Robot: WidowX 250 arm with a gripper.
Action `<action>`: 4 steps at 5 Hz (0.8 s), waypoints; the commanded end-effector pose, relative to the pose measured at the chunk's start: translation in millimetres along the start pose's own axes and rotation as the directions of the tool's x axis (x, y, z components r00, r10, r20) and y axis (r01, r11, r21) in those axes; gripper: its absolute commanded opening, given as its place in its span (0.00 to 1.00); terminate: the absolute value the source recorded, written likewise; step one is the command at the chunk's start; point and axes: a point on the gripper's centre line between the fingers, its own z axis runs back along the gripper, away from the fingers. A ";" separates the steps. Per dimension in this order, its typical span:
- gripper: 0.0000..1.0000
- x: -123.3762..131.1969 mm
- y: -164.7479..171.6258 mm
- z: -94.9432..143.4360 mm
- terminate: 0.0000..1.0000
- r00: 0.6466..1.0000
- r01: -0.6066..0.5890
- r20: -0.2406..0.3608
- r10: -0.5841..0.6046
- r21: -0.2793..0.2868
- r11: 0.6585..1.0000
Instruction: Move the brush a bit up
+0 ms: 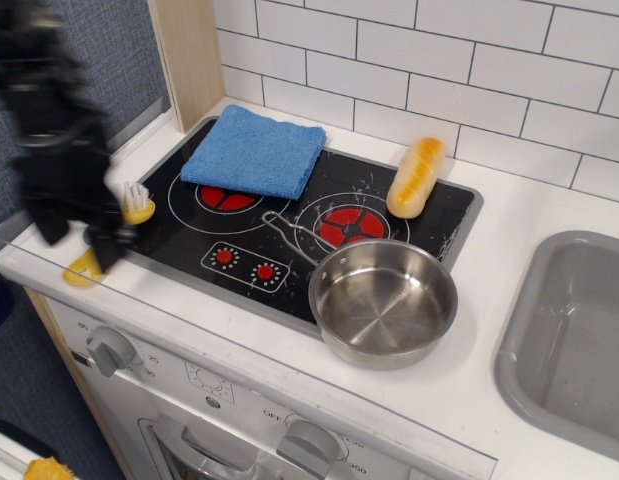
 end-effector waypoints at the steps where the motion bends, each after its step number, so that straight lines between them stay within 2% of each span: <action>1: 1.00 7.7 2.9 -6.0 0.00 0.997 -0.080 -0.015 0.080 0.026 0.996; 2: 1.00 20.4 -3.8 -18.0 0.00 0.996 -0.090 -0.016 0.090 -0.008 0.996; 4: 1.00 48.5 -4.5 -31.1 0.00 0.995 -0.089 -0.034 0.089 0.003 0.996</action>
